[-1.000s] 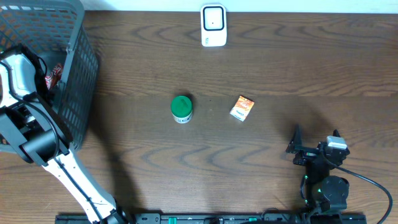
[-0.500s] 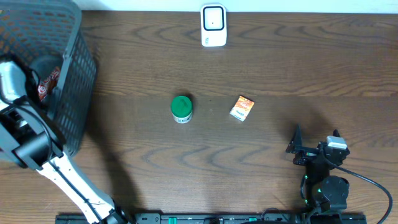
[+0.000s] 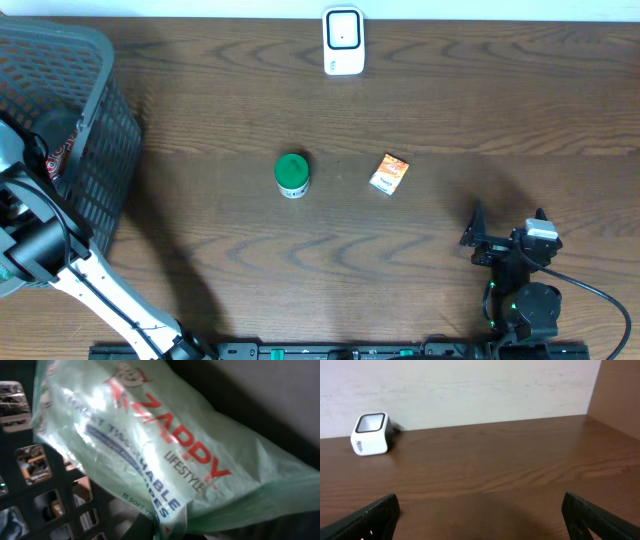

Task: Scan the item barcode
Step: 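Reach into the basket and grasp the mint-green ZAPPY wipes pack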

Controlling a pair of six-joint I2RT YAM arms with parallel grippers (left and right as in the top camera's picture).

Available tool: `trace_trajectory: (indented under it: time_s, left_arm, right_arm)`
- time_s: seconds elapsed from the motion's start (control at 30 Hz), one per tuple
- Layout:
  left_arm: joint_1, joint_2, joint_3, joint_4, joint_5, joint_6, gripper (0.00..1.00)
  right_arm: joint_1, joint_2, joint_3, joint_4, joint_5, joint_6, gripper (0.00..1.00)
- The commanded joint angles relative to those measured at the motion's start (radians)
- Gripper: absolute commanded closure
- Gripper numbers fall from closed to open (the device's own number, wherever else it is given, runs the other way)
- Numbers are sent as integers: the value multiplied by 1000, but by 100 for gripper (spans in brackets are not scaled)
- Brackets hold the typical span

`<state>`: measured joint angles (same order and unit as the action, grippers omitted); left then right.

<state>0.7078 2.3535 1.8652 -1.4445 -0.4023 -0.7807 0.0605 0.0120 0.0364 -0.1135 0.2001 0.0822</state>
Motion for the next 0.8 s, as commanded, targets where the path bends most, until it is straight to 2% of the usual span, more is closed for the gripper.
trace_trajectory:
  time_s: [0.0,0.17,0.43,0.77]
  left_arm:
    - [10,7,57,-31,-30,-3,93]
    - [9,-54,120,-59,-29,-2,93]
    - [8,-255,137,-42,9,-3,93]
    - [-7,-495,137,-2,409,20,93]
  right_arm:
    - [4,-5,-4,1,8,-12,1]
    - [4,-5,-4,1,8,-12,1]
    - [4,-5,-4,1,8,-12,1]
    - [4,-5,-4,1,8,-12,1]
